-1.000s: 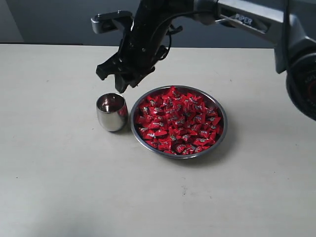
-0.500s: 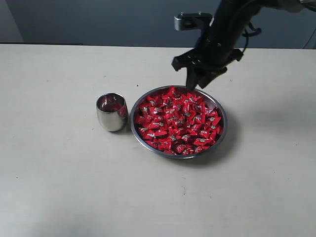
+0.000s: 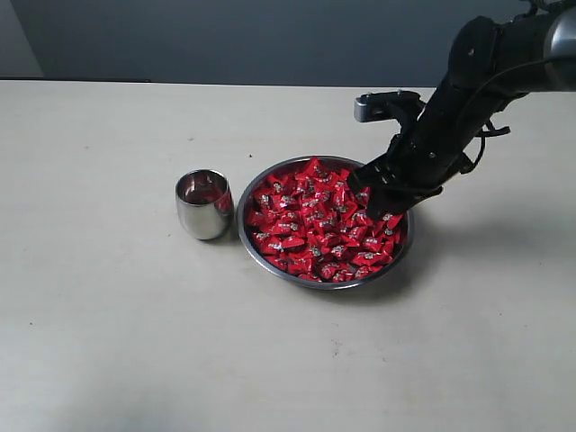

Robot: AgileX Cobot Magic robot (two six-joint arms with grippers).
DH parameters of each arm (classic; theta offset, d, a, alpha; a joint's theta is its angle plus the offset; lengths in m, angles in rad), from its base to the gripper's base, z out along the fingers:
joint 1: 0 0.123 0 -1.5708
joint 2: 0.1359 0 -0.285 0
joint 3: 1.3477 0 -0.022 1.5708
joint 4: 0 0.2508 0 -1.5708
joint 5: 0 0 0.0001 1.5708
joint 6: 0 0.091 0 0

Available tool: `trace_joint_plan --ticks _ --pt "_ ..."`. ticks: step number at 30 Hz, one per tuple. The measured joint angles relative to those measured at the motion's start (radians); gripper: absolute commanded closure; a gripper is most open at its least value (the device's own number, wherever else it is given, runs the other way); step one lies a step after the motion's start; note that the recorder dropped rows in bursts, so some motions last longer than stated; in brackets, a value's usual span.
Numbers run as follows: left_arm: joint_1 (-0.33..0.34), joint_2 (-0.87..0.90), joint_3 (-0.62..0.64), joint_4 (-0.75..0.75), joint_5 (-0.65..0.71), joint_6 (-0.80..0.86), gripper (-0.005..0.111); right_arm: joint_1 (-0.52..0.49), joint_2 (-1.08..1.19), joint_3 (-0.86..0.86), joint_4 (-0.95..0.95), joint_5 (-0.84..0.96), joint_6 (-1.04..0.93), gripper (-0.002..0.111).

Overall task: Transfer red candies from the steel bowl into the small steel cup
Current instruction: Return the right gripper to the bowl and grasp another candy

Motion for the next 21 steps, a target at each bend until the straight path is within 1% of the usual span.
trace_joint_plan --ticks 3,10,21 --pt "0.000 0.000 0.000 0.000 0.000 0.000 0.106 0.000 -0.002 0.000 0.044 -0.022 -0.034 0.073" --pt "0.000 0.000 0.000 0.000 0.000 0.000 0.106 0.000 0.000 0.000 0.215 -0.047 -0.149 0.073" --pt "0.000 0.000 0.000 0.000 0.000 0.000 0.106 0.000 0.042 0.000 0.238 -0.150 -0.176 0.073"
